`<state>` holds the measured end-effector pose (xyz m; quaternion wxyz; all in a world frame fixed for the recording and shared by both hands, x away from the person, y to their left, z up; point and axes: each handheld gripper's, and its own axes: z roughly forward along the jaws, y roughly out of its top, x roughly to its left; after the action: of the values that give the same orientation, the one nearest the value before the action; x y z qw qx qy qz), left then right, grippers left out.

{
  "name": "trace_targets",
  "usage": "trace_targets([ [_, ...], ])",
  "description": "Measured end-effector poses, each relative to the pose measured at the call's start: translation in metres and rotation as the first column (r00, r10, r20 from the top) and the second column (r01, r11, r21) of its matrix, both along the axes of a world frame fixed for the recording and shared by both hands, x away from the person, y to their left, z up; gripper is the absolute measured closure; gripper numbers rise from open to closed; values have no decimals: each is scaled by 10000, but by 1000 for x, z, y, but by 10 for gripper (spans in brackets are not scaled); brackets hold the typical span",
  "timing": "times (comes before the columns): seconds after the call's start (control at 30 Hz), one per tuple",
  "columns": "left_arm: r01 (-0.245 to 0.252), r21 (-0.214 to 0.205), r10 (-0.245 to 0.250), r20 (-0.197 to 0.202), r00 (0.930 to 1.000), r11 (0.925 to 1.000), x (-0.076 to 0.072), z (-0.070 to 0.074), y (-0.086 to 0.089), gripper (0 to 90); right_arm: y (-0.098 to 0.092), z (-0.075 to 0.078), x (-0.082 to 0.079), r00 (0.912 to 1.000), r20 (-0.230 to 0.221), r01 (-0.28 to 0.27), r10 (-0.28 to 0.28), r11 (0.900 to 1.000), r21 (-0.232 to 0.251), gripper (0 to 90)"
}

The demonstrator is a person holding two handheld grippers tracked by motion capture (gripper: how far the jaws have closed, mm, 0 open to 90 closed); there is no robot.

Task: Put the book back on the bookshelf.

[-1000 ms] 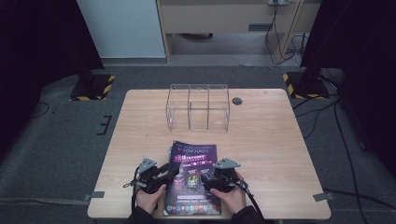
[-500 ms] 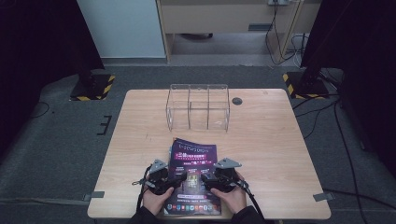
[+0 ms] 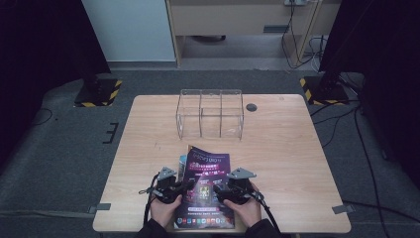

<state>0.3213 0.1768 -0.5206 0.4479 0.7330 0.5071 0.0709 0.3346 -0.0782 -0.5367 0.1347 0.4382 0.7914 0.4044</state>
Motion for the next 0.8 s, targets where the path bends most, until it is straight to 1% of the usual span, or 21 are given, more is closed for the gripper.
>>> trace_targets([
  [0.03, 35, -86, -34, 184, 9998, 10000, -1, 3, -1, 824, -2, 0, 0, 9999, -128, -77, 79, 9998, 189, 211],
  [0.07, 35, -86, -34, 184, 9998, 10000, -1, 3, -1, 833, -2, 0, 0, 9999, -128, -77, 79, 9998, 189, 211],
  [0.1, 89, -131, -84, 395, 9992, 9999, -3, 6, -2, 835, -5, 0, 1, 9997, -102, -196, 200, 9990, 392, 210],
  [0.17, 90, -216, -77, 601, 9982, 9997, -5, 9, -3, 836, -8, 2, 0, 9998, 14, -191, 190, 9983, 558, 193],
  [0.2, 90, -216, -77, 601, 9982, 9997, -5, 9, -3, 836, -8, 2, 0, 9998, 14, -191, 190, 9983, 558, 193],
  [0.23, 127, -279, -105, 783, 9969, 9995, -7, 13, -4, 837, -11, 4, 0, 9994, 313, -195, 177, 9979, 611, 188],
  [0.3, 126, -373, -89, 976, 9952, 9992, -8, 17, -4, 837, -14, 7, 0, 9990, 390, -249, 220, 9968, 764, 182],
  [0.33, 126, -373, -89, 976, 9952, 9992, -8, 17, -4, 837, -14, 7, 0, 9990, 390, -249, 220, 9968, 764, 182],
  [0.37, 156, -549, -96, 1072, 9942, 9984, -10, 21, -3, 837, -16, 8, 1, 9988, 389, -346, 313, 9957, 857, 168],
  [0.4, 202, -689, -126, 1079, 9941, 9974, -10, 23, -2, 837, -17, 9, 1, 9985, 404, -409, 374, 9952, 885, 163],
  [0.5, 195, -884, -77, 1326, 9911, 9959, -12, 29, 1, 838, -20, 10, 1, 9984, 368, -473, 435, 9927, 1105, 152],
  [0.53, 195, -884, -77, 1326, 9911, 9959, -12, 29, 1, 838, -20, 10, 1, 9983, 368, -501, 462, 9920, 1162, 146],
  [0.57, 158, -965, -12, 1488, 9889, 9952, -13, 33, 3, 838, -21, 11, 1, 9979, 392, -556, 511, 9908, 1234, 143],
  [0.63, 94, -1079, 82, 1614, 9869, 9941, -14, 36, 5, 838, -22, 12, 2, 9974, 447, -619, 564, 9891, 1335, 140],
  [0.67, 94, -1079, 82, 1614, 9869, 9941, -14, 36, 5, 838, -22, 12, 2, 9974, 447, -619, 564, 9891, 1335, 140],
  [0.73, 44, -1142, 163, 1801, 9835, 9935, -15, 40, 7, 838, -22, 13, 3, 9975, 405, -645, 586, 9843, 1644, 139],
  [0.8, 47, -1152, 168, 1850, 9826, 9933, -15, 40, 7, 838, -22, 14, 3, 9974, 388, -667, 609, 9826, 1731, 138],
])
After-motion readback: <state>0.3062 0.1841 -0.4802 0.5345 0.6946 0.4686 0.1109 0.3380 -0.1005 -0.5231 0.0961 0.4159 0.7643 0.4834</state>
